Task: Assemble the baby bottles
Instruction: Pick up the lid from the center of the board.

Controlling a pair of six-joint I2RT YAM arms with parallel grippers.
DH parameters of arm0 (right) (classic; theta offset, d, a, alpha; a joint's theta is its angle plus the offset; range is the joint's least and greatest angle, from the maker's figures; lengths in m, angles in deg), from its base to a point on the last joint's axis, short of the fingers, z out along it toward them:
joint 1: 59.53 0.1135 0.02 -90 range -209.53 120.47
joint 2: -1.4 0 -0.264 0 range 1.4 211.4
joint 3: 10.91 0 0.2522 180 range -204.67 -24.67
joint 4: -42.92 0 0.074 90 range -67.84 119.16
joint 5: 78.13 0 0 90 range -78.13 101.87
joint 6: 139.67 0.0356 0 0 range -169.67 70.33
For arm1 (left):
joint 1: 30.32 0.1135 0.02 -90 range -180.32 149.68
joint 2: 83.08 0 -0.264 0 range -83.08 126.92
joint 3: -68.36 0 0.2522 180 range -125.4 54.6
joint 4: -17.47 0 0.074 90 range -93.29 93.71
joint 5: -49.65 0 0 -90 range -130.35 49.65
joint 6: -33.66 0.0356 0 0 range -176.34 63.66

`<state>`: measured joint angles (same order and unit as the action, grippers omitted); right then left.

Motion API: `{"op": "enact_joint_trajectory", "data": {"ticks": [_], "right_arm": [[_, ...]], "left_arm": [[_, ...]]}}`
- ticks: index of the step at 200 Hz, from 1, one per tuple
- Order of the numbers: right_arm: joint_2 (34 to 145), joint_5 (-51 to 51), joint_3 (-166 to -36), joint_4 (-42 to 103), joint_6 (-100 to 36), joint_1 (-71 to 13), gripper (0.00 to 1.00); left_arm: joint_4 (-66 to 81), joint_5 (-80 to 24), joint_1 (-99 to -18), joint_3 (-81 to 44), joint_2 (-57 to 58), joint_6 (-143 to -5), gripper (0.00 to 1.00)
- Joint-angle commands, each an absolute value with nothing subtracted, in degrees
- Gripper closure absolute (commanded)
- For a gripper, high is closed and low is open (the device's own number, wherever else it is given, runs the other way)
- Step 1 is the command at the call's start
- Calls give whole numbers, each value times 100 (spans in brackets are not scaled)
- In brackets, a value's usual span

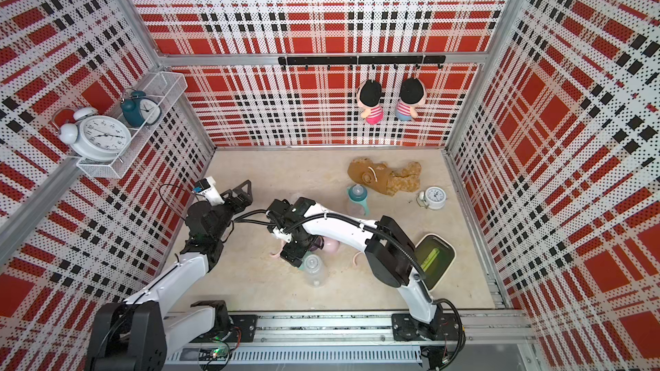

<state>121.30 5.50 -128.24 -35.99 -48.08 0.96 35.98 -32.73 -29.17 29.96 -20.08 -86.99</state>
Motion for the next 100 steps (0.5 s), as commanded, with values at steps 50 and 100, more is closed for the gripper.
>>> {"op": "enact_joint_trajectory", "data": {"ticks": [50, 100], "right_arm": [[12476, 501, -12651, -3205, -4780, 138, 18], [12668, 466, -12583, -3046, -4764, 166, 18]], "left_arm": [[3633, -3376, -2804, 3102, -2182, -8684, 2], [3649, -3345, -2791, 3087, -2147, -8701, 2]]}}
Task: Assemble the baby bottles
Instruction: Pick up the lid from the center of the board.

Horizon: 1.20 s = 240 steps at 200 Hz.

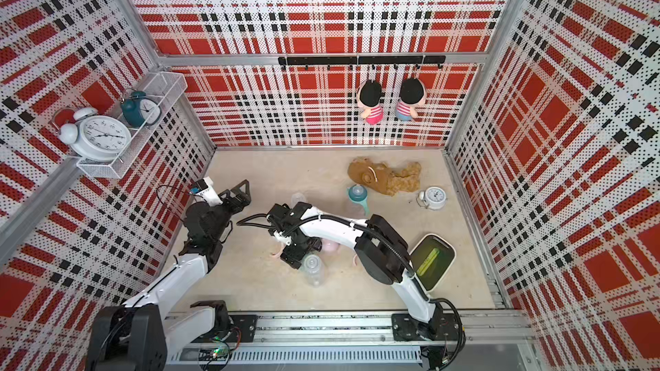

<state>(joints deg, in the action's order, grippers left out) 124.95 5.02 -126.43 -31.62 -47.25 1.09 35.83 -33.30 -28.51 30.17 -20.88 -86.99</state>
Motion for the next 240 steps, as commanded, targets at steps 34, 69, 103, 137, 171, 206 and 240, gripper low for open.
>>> {"op": "enact_joint_trajectory", "data": {"ticks": [34, 69, 103, 137, 171, 206, 240], "right_arm": [[12800, 562, -12540, -3001, -4755, 186, 19], [12884, 662, -12513, -2956, -4737, 183, 19], [12944, 764, -12480, -2936, -4707, 195, 19], [12925, 864, -12442, -2847, -4711, 195, 23], [12708, 751, -12380, -2580, -4737, 191, 25], [12518, 755, -12424, -2459, -4764, 199, 28], [12442, 905, -12468, -2512, -4785, 199, 30]], "left_arm": [[3649, -3333, -2792, 3096, -2154, -8706, 2], [3658, -3323, -2786, 3095, -2147, -8710, 2], [3658, -3296, -2786, 3093, -2142, -8710, 2], [3667, -3297, -2794, 3090, -2133, -8719, 2], [3702, -3236, -2786, 3096, -2091, -8753, 2], [3728, -3193, -2792, 3081, -2060, -8772, 2], [3746, -3174, -2792, 3089, -2050, -8786, 2]]}}
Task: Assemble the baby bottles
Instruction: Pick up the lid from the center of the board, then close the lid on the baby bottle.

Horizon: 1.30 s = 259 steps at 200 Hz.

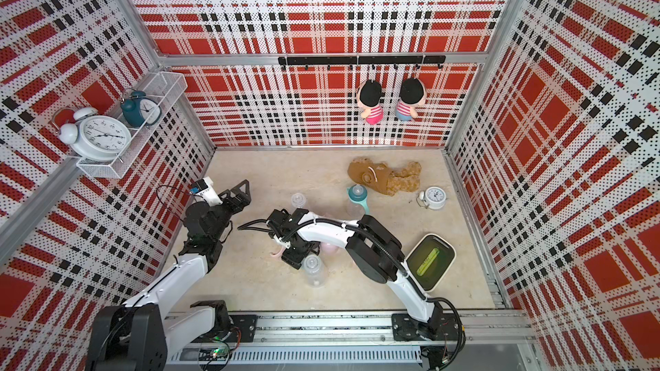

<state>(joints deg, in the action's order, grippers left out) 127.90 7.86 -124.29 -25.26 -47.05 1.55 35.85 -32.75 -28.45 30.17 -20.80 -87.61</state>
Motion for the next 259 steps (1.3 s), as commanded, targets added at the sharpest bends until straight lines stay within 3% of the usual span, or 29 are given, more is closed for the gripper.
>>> {"op": "enact_joint_trajectory", "data": {"ticks": [1, 138, 259], "right_arm": [[12435, 914, -12469, -2514, -4788, 195, 30], [11169, 967, -12468, -2191, -4670, -94, 32], [9326, 1299, -11675, -2224, -3880, -1781, 30]], "left_arm": [[3746, -3174, -2793, 3088, -2050, -8788, 2], [3799, -2897, -2974, 3005, -1933, -8591, 2], [3791, -2813, -4097, 2659, -1817, -8016, 2]]}}
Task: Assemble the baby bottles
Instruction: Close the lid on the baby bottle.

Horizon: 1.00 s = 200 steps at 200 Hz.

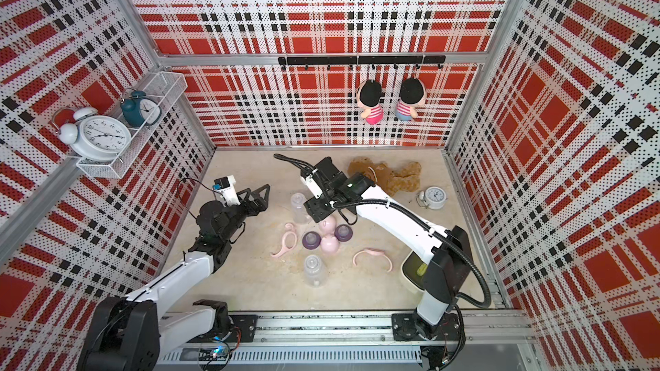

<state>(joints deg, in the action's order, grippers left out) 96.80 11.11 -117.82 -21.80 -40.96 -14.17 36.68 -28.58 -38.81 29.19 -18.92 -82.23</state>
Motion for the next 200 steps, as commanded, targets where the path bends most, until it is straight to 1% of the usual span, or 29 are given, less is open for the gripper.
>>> {"op": "enact_joint_trajectory", "data": {"ticks": [1, 31, 57, 61, 77, 95, 116, 200], "right_arm": [[9321, 1300, -11673, -2225, -3878, -1802, 30], [9268, 1620, -11735, -2415, -3723, -2356, 30], [9299, 1767, -11700, -2393, -3649, -2700, 30], [9305, 1751, -11690, -2389, -3648, -2751, 29], [9414, 1806, -11680, -2396, -3681, -2920, 30], [9588, 1914, -11762, -2508, -3717, -3034, 30], [9725, 1723, -11766, -2455, -3783, -3148, 30], [10350, 1560, -12006, -2440, -3997, -3324, 30]], "left_arm": [[3790, -2813, -4114, 2653, -1811, -8016, 2], [3781, -2822, -4388, 2562, -1670, -7999, 2], [3774, -2778, -4404, 2499, -1565, -8042, 2], [3776, -2778, -4592, 2490, -1553, -8043, 2], [3764, -2785, -4681, 2448, -1558, -8042, 2], [3720, -2828, -4745, 2419, -1578, -8034, 2], [3659, -2888, -4763, 2395, -1587, -8008, 2], [3465, -2962, -4781, 2314, -1618, -7962, 2]]}}
